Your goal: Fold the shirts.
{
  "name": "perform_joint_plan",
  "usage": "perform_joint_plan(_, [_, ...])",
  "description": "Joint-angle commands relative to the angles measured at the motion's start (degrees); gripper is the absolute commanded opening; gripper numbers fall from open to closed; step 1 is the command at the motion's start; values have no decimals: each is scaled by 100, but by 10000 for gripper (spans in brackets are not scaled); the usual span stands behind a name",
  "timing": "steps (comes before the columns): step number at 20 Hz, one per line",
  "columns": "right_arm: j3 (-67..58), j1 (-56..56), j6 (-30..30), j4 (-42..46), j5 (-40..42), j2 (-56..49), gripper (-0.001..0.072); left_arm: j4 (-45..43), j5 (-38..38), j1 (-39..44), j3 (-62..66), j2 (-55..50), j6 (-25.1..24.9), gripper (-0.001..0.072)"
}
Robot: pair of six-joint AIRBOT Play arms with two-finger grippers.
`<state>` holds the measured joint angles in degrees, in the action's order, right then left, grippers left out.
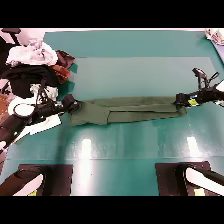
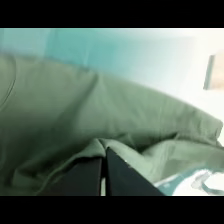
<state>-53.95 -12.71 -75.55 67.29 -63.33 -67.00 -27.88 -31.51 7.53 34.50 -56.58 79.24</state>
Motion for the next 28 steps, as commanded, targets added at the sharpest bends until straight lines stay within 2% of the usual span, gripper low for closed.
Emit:
perform_joint_plan(1, [-7,39,-2,24,251,-39,25,129,219,-2,378,-431,-332,24])
perform_joint_plan(6, [-7,-308,-4,22,184,-37,24,120,50,-2,822,-1049,-601,25])
perform_joint_plan(11, [-4,-367,0,15,579,-37,25,92,262,-2,824,-1405,-632,29])
perform_joint_plan(12, [-4,-367,0,13,697,-39,25,92,352,0,824,-1508,-627,147])
perform_joint_plan(13, [-4,-367,0,17,839,-39,25,96,407,0,831,-1615,-634,227])
perform_joint_plan(14, [-4,-367,0,17,957,-39,25,105,455,-2,852,-1716,-636,255])
perform_joint_plan(16, [-4,-367,0,20,1110,-42,26,175,682,0,863,-1886,-640,255])
perform_joint_plan(18, [2,-367,0,17,1320,-44,26,205,774,0,1010,-2035,-739,374])
perform_joint_plan(20, [11,-367,0,20,1554,-44,32,210,728,-2,1246,-2107,-807,379])
perform_joint_plan(21, [11,-367,0,20,1665,-44,110,208,671,-2,1388,-2109,-896,379])
perform_joint_plan(22, [11,-367,0,20,1790,-44,295,173,498,-2,1609,-2107,-949,379])
perform_joint_plan(23, [0,-367,0,22,1880,-42,415,31,278,-2,1858,-2090,-946,380])
perform_joint_plan(24, [-39,-367,0,28,1895,-39,446,-181,-20,-2,2131,-2037,-940,379])
perform_joint_plan(28, [-426,-367,20,37,1661,-37,446,-1088,-1556,-2,3123,-1637,-763,348])
